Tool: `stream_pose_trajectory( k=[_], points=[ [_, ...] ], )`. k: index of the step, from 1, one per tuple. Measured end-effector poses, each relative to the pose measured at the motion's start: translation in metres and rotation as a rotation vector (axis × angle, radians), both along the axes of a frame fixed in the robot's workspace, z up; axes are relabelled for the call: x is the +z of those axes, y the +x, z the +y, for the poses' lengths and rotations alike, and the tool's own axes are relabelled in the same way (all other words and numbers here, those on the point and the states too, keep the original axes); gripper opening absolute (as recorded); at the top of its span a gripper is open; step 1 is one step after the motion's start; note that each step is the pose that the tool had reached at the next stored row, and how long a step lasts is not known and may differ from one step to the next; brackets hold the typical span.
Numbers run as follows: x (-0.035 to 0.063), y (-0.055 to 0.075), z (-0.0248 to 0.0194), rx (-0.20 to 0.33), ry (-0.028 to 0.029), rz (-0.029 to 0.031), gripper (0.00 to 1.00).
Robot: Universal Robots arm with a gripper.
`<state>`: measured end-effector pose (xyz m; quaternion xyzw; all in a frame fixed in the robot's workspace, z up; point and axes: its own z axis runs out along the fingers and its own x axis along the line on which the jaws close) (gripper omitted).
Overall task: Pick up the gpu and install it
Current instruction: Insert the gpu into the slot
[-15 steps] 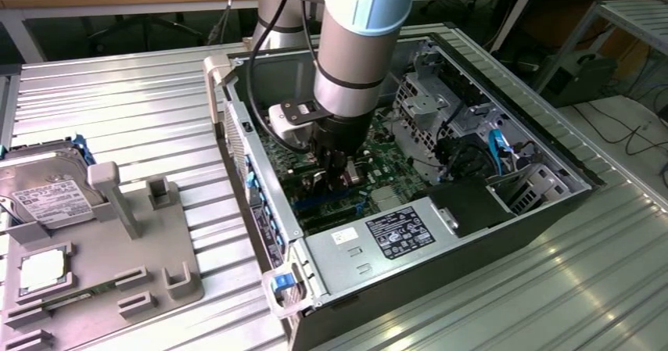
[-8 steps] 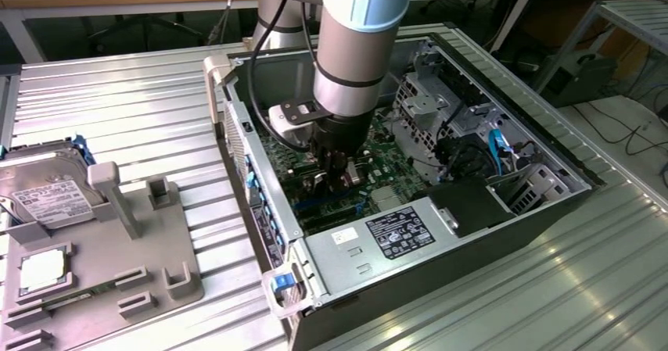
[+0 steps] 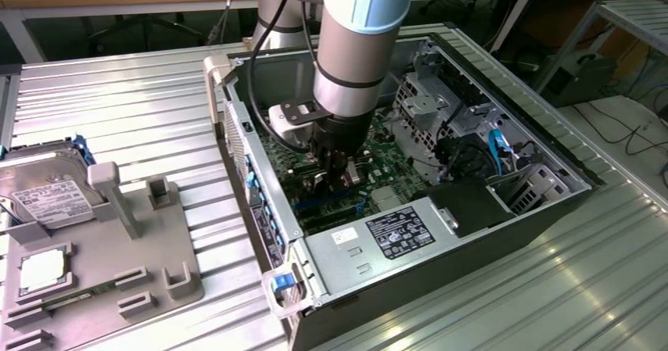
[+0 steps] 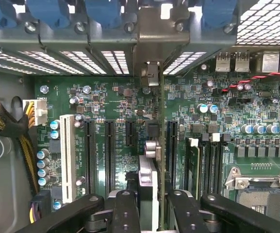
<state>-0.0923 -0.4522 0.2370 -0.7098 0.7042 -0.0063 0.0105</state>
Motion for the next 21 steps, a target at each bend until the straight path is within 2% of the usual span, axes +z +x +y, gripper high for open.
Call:
stream_pose_trajectory(
  k=[1,3,11,13,15,18,21],
  points=[
    [0.0000,0.0000,-0.0001,0.000,0.0037,0.0000,0.28],
    [0.0002,0.0000,-0.0002,0.000,0.0150,0.0001,0.28],
    [-0.0001,0.0000,-0.0001,0.000,0.0157,0.0000,0.28],
    [-0.0003,0.0000,-0.0002,0.000,0.0148,0.0001,0.28],
    [-0.0005,0.0001,-0.0001,0.000,0.0110,0.0000,0.28],
    [-0.0011,0.0000,-0.0001,0.000,-0.0022,-0.0002,0.28],
    [-0.0009,0.0000,-0.0002,0.000,-0.0031,0.0001,0.28]
  ],
)
